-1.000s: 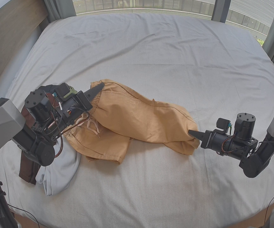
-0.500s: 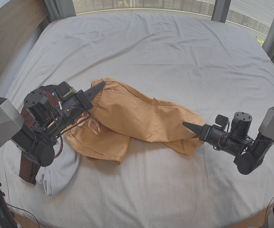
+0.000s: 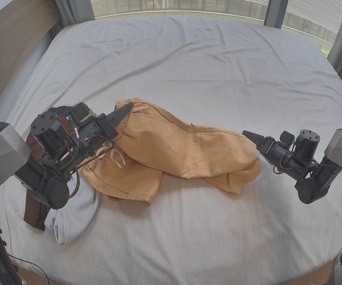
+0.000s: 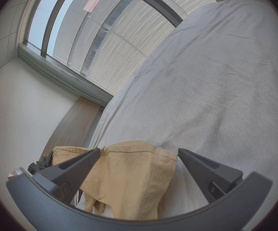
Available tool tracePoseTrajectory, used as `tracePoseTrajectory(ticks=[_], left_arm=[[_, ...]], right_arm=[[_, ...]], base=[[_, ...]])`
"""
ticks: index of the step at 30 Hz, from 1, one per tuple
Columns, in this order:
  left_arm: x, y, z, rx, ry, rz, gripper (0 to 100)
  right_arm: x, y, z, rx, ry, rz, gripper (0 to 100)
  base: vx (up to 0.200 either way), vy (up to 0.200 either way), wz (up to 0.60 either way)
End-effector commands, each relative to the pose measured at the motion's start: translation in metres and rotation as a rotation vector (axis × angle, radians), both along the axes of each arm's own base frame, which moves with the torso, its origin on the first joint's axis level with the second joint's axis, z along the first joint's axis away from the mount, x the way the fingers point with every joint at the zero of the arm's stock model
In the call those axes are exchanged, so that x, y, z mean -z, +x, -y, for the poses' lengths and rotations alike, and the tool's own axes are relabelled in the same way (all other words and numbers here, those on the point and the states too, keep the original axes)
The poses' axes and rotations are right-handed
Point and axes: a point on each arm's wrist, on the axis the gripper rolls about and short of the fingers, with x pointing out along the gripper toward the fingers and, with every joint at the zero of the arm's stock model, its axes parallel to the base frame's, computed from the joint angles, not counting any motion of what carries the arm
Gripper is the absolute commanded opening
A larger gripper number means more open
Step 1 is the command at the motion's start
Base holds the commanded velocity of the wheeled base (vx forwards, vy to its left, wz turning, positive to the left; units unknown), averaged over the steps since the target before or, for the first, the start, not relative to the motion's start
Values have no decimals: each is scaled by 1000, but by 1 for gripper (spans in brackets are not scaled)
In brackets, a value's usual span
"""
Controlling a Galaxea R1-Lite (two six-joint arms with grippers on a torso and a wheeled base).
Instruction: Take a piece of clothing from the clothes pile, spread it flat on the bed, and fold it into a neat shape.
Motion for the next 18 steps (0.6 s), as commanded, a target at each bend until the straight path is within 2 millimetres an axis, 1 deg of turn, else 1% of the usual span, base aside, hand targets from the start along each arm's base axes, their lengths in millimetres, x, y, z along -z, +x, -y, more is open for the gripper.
tracePoseTrajectory(ticks=[1,8,11,16,18], left_arm=[[0,0,0,0,0,1,0],[-1,0,0,0,-1,3,0],[-1,0,-1,0,-1,4,0],[-1,0,-1,-1,0,3,0],[-1,0,-1,-1,0,3,0]], right_arm=[[3,2,1,1,13,-13,100],[6,-5,-9,-27,17,-43,100],[4,-6,-12,-35,19,-34,100],[-10,-9,-12,-46,57,14,100],[-22,-14,-11,-62,101,32,100]], base=[[0,0,0],[0,0,0],[0,0,0],[0,0,0],[0,0,0]])
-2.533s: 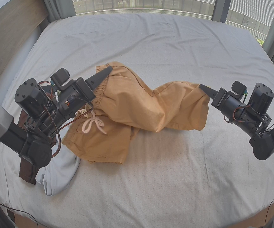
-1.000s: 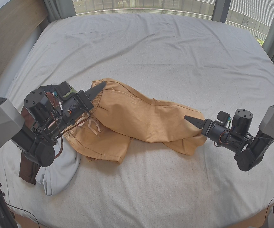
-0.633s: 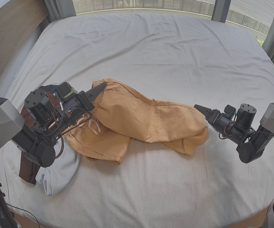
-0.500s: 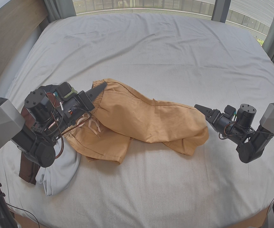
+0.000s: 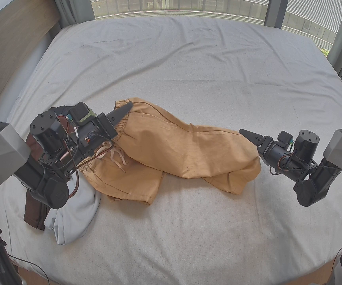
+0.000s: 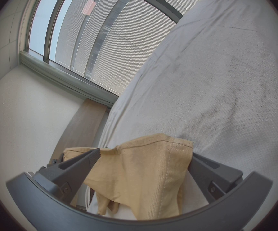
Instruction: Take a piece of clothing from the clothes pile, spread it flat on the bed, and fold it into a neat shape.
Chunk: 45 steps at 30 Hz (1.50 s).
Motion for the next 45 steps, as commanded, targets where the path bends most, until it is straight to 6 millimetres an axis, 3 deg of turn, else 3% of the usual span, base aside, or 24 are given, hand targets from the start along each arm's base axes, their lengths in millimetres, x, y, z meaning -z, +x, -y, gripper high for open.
tracePoseTrajectory(ticks=[1,17,25,33,44,45], left_arm=[[0,0,0,0,0,-1,0],[1,1,-1,0,1,-4,0],[0,0,0,1,0,-1,0],[1,-1,1,2,2,-3,0],[3,-1,0,1,3,-9,0],[3,-1,0,2,4,-9,0]], right_arm=[[-20,-7,2,-19,46,38,100],[-31,-19,8,-93,57,86,100],[-15,-9,1,-105,57,77,100],[-13,-1,-16,-144,69,90,100],[-18,3,-9,-120,79,108,100],[-19,3,-7,-115,79,111,0]], base=[[0,0,0],[0,0,0],[0,0,0],[0,0,0],[0,0,0],[0,0,0]])
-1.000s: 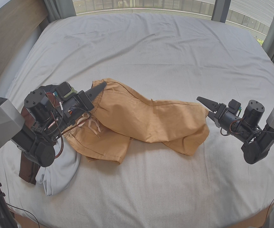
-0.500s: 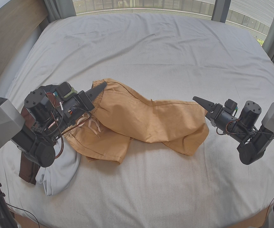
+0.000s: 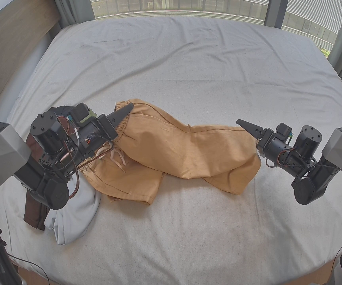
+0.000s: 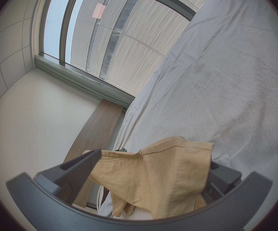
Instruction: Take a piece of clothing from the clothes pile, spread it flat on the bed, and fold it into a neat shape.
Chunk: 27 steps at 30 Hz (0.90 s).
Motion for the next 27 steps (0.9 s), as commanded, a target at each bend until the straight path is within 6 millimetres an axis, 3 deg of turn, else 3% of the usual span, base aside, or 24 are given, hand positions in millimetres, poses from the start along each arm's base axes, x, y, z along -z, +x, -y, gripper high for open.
tracePoseTrajectory(ticks=[1,14,18,20,22,23,27], left_arm=[[1,0,0,0,-1,-3,0],[-4,0,1,2,-8,15,0],[-16,-3,4,14,-18,48,0],[-32,-13,8,33,-35,87,0],[-33,-14,8,35,-37,91,0],[-48,-24,11,52,-51,129,0],[-60,-33,14,72,-64,157,0]], right_arm=[[0,2,2,9,0,3,0],[-4,0,2,12,-1,17,0],[-18,-8,1,5,1,48,0],[-35,-20,1,-2,5,84,0],[-36,-21,1,-2,6,85,0],[-52,-32,2,-8,10,120,0],[-68,-44,3,-13,15,162,0]], base=[[0,0,0],[0,0,0],[0,0,0],[0,0,0],[0,0,0],[0,0,0],[0,0,0]])
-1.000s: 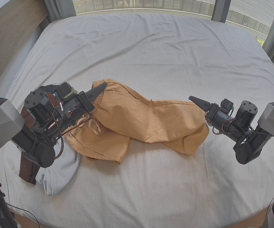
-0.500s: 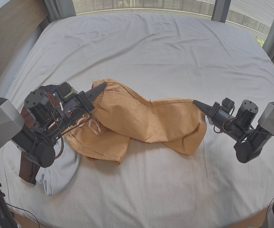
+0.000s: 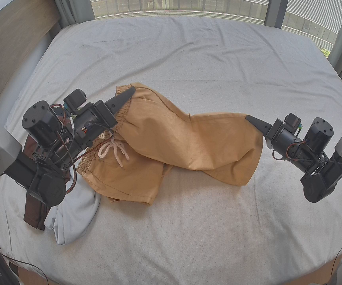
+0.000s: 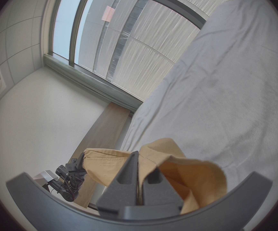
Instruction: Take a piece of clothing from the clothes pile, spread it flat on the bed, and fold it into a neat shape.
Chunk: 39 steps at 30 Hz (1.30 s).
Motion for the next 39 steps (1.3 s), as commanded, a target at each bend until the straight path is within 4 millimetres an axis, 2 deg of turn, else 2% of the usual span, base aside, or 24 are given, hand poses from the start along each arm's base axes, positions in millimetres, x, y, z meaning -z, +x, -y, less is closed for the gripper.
tracePoseTrajectory(ticks=[1,9,12,16,20,30,39], left_arm=[[-33,-23,6,40,-34,85,0],[-38,-27,6,40,-36,104,0],[-44,-32,4,43,-44,119,0],[-58,-50,-1,55,-55,149,0],[-63,-56,-3,58,-59,164,0],[-61,-62,-6,60,-54,154,0],[-59,-78,-14,70,-40,136,0]], right_arm=[[-40,-28,3,-8,6,110,0],[-59,-46,5,0,-27,194,0],[-64,-50,4,-4,-27,212,0],[-70,-61,-1,-23,-39,242,0],[-72,-65,-5,-31,-59,265,0],[-73,-72,-5,-2,-180,294,0],[-93,-87,-1,11,-185,347,0]], base=[[0,0,0],[0,0,0],[0,0,0],[0,0,0],[0,0,0],[0,0,0],[0,0,0]])
